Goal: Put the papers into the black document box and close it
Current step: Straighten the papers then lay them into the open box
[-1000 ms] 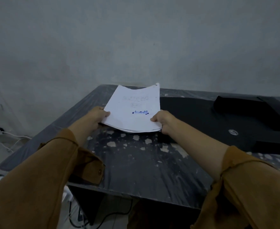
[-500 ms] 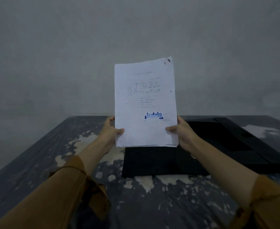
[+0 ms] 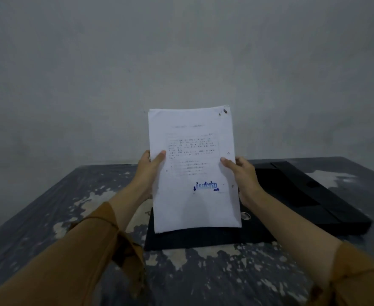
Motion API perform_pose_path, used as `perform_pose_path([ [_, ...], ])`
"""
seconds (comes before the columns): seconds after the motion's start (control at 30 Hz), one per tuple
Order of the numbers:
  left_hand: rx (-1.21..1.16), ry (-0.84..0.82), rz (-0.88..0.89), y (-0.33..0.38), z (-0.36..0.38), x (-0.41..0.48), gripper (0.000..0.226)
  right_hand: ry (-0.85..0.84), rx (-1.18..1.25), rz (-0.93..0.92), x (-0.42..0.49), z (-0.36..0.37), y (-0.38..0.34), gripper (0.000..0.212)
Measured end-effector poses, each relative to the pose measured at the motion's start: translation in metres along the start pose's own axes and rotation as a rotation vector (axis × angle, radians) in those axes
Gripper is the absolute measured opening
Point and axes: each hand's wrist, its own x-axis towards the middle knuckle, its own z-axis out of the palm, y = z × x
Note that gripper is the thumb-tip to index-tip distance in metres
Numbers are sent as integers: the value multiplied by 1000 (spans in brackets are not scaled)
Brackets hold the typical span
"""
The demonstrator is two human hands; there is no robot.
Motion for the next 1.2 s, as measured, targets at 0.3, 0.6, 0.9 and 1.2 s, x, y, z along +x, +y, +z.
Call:
perform_pose_path([
  [0.3, 70, 103, 288, 83, 16, 11, 37, 48, -39, -223, 11, 33, -84, 9],
  [0.6, 35, 112, 332, 92, 14, 13, 29, 36, -35, -284, 14, 42, -96, 11],
  [0.9, 106, 111, 270, 104, 17, 15, 27, 121, -55, -198, 22, 55, -113, 42],
  [1.2, 33, 140, 238, 102, 21, 19, 18, 171, -93, -190, 29, 52, -110, 37],
])
